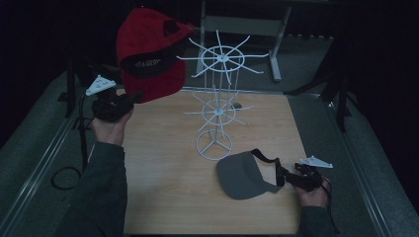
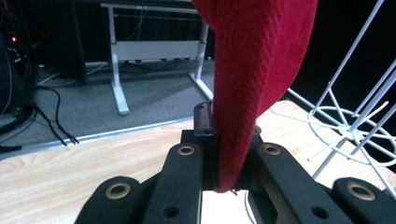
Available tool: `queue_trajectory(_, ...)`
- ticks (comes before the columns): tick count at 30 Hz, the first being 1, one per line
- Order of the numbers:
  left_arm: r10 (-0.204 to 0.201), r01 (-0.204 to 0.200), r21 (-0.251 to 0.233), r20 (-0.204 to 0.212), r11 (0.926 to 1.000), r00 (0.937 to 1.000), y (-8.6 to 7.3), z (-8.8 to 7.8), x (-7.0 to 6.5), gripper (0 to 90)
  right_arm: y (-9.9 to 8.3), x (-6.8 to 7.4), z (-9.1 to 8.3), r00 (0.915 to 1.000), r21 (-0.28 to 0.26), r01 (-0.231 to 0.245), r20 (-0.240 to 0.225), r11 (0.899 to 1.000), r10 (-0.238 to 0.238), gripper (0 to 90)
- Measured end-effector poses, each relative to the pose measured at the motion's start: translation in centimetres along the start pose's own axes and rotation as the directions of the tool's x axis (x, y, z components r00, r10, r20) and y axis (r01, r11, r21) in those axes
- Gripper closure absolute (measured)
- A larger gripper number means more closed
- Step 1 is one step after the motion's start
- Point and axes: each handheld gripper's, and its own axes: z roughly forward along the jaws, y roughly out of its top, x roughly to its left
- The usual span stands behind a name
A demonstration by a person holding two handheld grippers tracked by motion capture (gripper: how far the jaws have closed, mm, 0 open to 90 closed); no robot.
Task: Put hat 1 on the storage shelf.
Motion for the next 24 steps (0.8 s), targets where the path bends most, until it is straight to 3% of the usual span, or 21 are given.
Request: queue_trajectory(24, 0.047, -0.048, 0.031, 0.038, 0.9984, 0.9982, -0.54, 0.82, -1.02, 85.9, 0.00, -0.01, 0.00, 1.0000, 0.000, 0.000, 0.000, 1.000, 0.000, 36.1)
